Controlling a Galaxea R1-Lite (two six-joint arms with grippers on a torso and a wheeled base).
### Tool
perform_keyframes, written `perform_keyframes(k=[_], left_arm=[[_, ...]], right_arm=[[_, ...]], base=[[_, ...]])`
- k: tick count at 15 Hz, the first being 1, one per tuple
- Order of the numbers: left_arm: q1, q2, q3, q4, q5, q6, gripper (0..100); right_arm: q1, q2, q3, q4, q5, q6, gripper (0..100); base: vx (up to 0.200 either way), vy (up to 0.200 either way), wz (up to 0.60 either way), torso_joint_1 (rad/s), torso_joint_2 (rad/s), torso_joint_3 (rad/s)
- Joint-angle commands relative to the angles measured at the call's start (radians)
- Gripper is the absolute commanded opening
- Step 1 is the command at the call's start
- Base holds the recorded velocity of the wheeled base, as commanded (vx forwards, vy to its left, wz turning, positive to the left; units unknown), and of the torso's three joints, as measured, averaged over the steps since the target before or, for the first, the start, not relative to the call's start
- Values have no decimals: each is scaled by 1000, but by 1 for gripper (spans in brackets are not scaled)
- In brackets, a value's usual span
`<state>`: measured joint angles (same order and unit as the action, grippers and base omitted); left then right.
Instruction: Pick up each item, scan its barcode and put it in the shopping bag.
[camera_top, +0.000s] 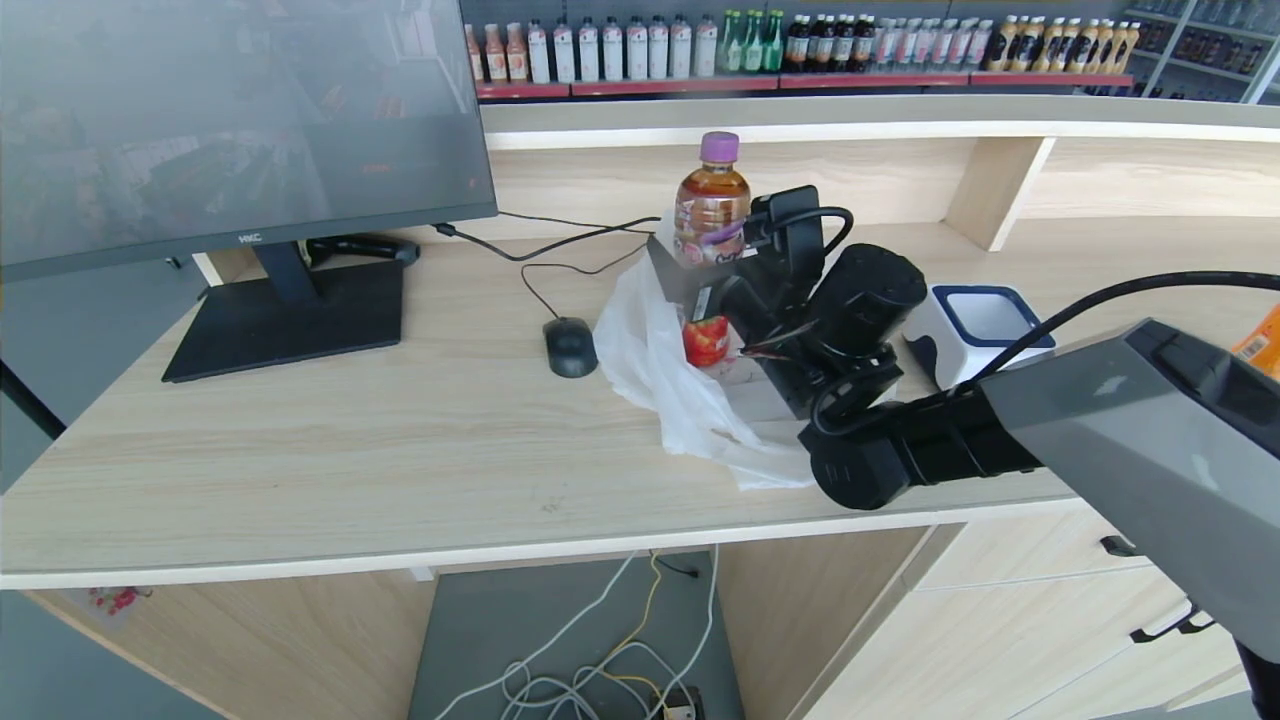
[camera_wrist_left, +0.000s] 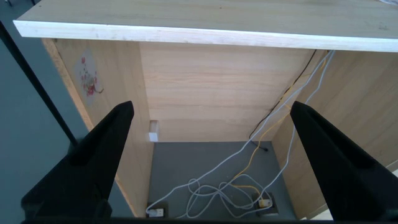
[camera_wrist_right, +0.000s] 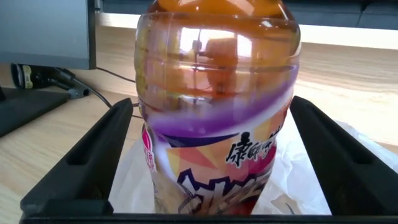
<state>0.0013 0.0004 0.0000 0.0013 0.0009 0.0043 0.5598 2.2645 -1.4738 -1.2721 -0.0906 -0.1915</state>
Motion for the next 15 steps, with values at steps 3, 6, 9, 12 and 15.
perform_keyframes(k=[3,6,9,12,15], left_arm=[[0,0,0,0,-1,0,100],[0,0,0,0,-1,0,100],[0,0,0,-1,1,0,100],[0,0,0,0,1,0,100],[-1,0,0,0,-1,3,100]], right_arm=[[5,-112,127,-12,2,-20,100],[8,-215,302,-78,2,-22,100],[54,-335,610,-217,0,-28,100],[58,-493,897,-299,0,-25,100],[95,-649,1077,-299,-3,-26,100]], base=[[0,0,0,0,0,0],[0,0,0,0,0,0],[0,0,0,0,0,0],[0,0,0,0,0,0],[0,0,0,0,0,0]])
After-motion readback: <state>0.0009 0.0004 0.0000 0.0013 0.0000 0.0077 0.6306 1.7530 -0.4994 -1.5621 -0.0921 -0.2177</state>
